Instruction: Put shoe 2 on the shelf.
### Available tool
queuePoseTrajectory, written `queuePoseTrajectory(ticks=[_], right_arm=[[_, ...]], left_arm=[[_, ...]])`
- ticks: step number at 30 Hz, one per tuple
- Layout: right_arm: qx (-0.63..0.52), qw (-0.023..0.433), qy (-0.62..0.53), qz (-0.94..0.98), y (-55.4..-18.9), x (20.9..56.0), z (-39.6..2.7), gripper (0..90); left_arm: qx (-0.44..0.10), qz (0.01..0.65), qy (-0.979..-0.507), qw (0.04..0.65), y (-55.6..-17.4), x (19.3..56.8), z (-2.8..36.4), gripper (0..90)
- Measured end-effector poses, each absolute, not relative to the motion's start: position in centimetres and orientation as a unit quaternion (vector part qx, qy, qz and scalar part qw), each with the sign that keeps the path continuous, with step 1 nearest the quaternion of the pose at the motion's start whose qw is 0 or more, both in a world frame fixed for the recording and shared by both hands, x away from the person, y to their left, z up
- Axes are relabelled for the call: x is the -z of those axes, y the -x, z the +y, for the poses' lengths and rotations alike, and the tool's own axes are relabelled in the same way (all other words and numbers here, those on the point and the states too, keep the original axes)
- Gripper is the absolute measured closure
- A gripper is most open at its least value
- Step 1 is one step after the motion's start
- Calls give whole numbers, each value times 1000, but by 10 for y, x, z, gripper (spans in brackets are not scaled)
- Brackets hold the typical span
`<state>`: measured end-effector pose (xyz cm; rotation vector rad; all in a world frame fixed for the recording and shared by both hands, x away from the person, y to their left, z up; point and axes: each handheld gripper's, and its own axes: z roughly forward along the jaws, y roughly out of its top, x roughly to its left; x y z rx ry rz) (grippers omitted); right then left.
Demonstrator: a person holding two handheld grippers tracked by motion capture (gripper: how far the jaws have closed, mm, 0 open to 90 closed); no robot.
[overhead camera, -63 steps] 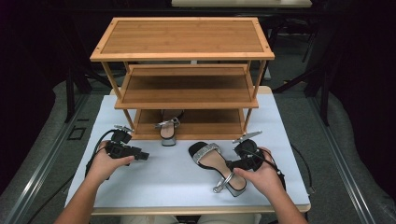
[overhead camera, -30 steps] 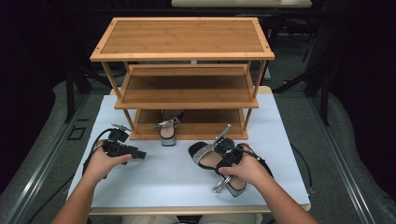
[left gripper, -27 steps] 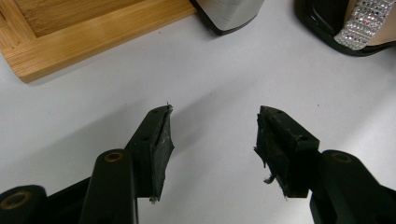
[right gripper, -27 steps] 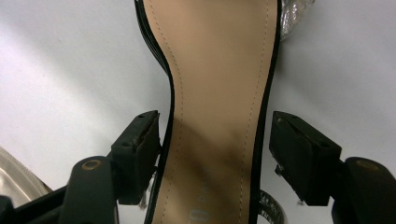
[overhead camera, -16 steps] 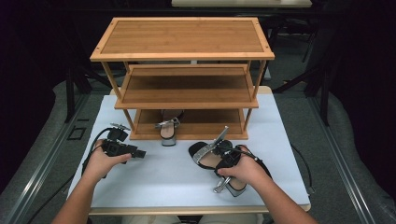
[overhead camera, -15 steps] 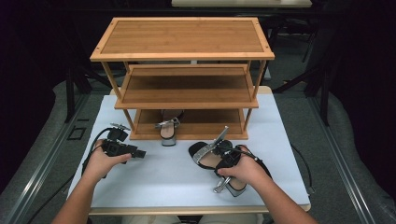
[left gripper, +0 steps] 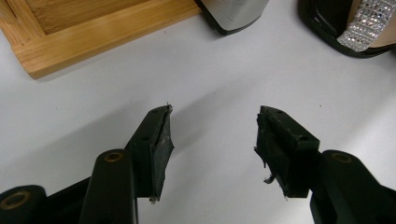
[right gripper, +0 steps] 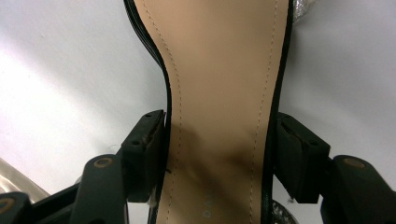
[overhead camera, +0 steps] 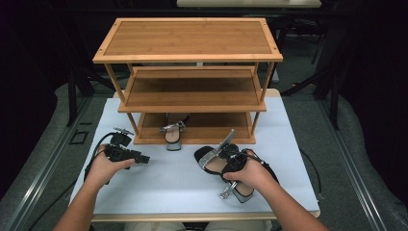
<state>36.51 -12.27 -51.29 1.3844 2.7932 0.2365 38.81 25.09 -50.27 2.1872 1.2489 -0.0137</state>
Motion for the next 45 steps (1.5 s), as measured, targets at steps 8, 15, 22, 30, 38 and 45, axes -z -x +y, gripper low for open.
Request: queuePoseTrajectory(ticks=[8,15,22,30,38,45], right_arm=[[-72,6,-448,891,-365,512,-122,396],[-69,11,-450,890,-365,510,-124,411],[-74,6,-452,889,-363,507,-126,413],[-78,11,-454,888,-358,501,-135,417],[-87,22,-459,884,-355,492,-147,420],[-103,24,-468,878,-355,482,-155,420]], left_arm=[[7,471,-828,304,-388,505,249,451],[8,474,-826,305,-388,505,250,451],[7,474,-826,305,-387,505,251,451],[10,476,-825,306,-388,505,253,451],[11,476,-825,305,-388,506,252,451],[12,477,-824,305,-388,507,253,451]])
